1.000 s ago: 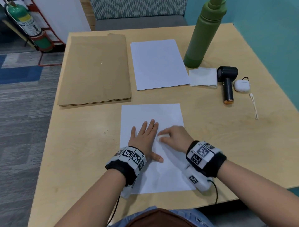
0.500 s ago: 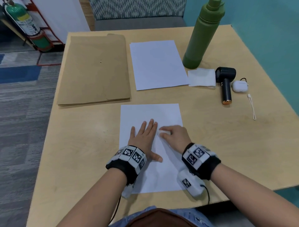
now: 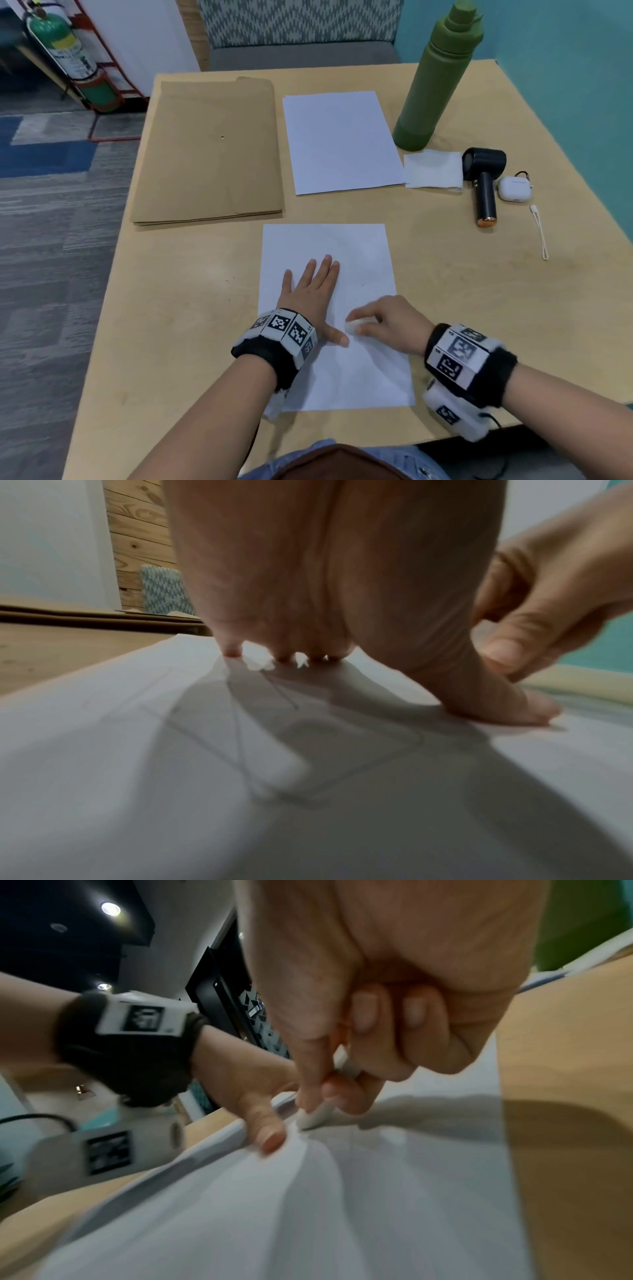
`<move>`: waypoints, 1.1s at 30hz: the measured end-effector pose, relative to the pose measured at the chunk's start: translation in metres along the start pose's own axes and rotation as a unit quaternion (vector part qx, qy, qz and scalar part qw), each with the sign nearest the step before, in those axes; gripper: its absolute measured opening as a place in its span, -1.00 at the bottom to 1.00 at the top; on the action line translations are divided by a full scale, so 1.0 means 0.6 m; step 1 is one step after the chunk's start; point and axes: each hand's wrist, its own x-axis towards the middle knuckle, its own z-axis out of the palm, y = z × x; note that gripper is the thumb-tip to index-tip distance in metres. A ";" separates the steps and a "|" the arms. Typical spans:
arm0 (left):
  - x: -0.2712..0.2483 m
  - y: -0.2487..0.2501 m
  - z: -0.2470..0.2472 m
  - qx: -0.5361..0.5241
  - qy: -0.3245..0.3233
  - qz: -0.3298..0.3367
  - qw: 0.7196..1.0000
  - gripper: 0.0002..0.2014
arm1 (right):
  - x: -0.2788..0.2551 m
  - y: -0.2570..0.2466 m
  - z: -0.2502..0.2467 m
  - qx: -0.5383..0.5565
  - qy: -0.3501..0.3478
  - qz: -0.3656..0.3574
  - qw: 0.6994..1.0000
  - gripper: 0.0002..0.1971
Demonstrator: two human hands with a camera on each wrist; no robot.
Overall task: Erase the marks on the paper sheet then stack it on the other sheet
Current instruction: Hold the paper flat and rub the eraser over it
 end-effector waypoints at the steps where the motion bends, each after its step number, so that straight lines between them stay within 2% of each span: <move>1: 0.001 0.000 0.001 0.001 0.000 0.000 1.000 0.30 | 0.002 -0.001 -0.005 -0.015 -0.015 -0.006 1.000 -0.72; 6: 0.003 -0.003 0.002 0.003 0.001 -0.005 1.000 0.29 | 0.055 -0.023 -0.024 0.020 0.091 -0.021 0.995 -0.73; 8: 0.003 -0.004 0.001 0.006 0.001 -0.005 1.000 0.29 | 0.045 -0.013 -0.021 -0.015 0.058 -0.033 0.998 -0.73; 11: 0.001 -0.003 0.001 0.007 0.000 -0.007 1.000 0.29 | 0.006 0.001 -0.028 -0.104 -0.090 -0.042 0.990 -0.72; 12: 0.001 -0.002 0.001 0.008 0.001 -0.008 1.000 0.29 | 0.003 0.000 -0.034 -0.128 -0.120 -0.049 0.983 -0.73; 14: 0.001 -0.002 0.001 0.008 0.001 -0.010 1.000 0.28 | 0.013 -0.012 -0.044 -0.139 -0.100 -0.059 0.983 -0.73; 17: 0.003 -0.003 0.001 0.006 -0.002 -0.007 1.000 0.28 | 0.041 -0.028 -0.042 -0.072 0.017 -0.056 0.996 -0.73; 18: 0.003 -0.003 0.001 0.006 -0.003 -0.006 1.000 0.28 | 0.043 -0.026 -0.037 -0.052 0.036 -0.057 0.996 -0.73; 20: 0.002 -0.003 0.000 0.008 -0.004 -0.008 1.000 0.29 | 0.030 -0.010 -0.030 -0.052 0.011 -0.062 0.997 -0.74; 23: 0.000 -0.001 -0.003 0.007 -0.007 -0.009 1.000 0.29 | -0.006 0.008 -0.033 -0.091 -0.100 -0.054 0.989 -0.73; 24: 0.000 -0.001 -0.003 0.006 -0.007 -0.009 1.000 0.29 | -0.009 0.008 -0.037 -0.105 -0.118 -0.055 0.986 -0.73; 26: 0.000 -0.001 -0.003 0.007 -0.008 -0.008 1.000 0.29 | 0.005 -0.001 -0.041 -0.117 -0.088 -0.056 0.988 -0.72; 30: 0.000 -0.002 -0.001 0.008 -0.007 -0.004 1.000 0.30 | 0.038 -0.016 -0.029 -0.050 0.044 -0.050 0.997 -0.72; 31: 0.000 -0.002 -0.001 0.009 -0.007 -0.005 1.000 0.30 | 0.034 -0.010 -0.024 -0.042 0.046 -0.051 0.997 -0.73; 33: 0.000 -0.002 -0.003 0.009 -0.008 -0.007 1.000 0.30 | 0.010 0.008 -0.018 -0.036 0.005 -0.051 0.998 -0.73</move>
